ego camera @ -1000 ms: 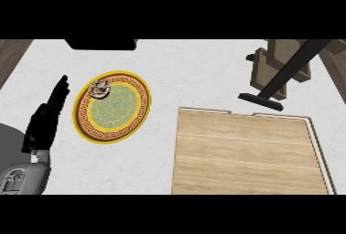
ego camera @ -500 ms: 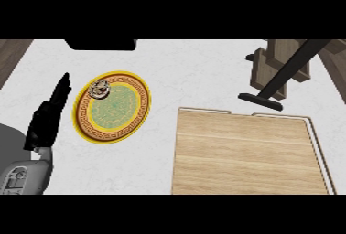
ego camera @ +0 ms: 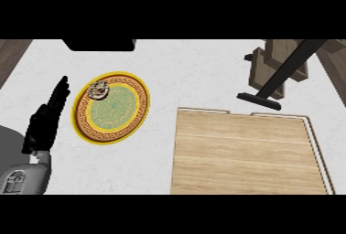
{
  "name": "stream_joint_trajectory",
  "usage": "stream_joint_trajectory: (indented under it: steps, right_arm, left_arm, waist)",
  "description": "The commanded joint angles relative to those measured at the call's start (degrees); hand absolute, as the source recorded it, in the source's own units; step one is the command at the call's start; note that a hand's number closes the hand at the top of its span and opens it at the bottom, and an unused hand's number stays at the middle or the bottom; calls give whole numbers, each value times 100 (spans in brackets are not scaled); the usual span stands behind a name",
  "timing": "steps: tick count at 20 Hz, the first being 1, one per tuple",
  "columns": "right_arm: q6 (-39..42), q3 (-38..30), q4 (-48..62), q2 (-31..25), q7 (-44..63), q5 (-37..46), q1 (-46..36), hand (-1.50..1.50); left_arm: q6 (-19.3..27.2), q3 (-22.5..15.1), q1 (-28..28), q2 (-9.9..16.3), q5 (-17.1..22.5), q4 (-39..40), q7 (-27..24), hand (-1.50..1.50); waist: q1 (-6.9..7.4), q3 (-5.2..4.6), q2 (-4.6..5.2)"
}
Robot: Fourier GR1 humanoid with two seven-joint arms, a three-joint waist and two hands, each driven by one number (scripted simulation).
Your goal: Pick the squash from the tray and place it in the tiered basket
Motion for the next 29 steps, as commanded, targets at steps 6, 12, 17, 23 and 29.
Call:
stream_joint_trajectory:
  steps: [6,12,17,23,29]
  right_arm:
    - [-1007,-384,-928,-40,47,-294,311,-150]
    - [-594,-519,-1533,-753,436,-325,100,-150]
    - [37,-955,-2227,-992,1362,-773,274,-150]
    - [944,-1528,-3831,-1321,1550,-1613,1566,-150]
    - [1533,-2585,-5436,-1620,1595,-2554,2778,-150]
  left_arm:
    - [-39,36,238,15,-33,-186,-32,0]
    - [106,-38,272,-154,-168,-94,-63,0]
    - [162,-45,435,-205,-199,-303,-12,0]
    - [142,210,285,-51,-120,-211,128,0]
    - [-155,465,463,116,177,-31,-219,0]
  waist:
    - [-9,-2,-20]
    - [-96,-4,-45]
    - [-203,-2,-97]
    - [-385,6,-127]
    - [-346,4,-91]
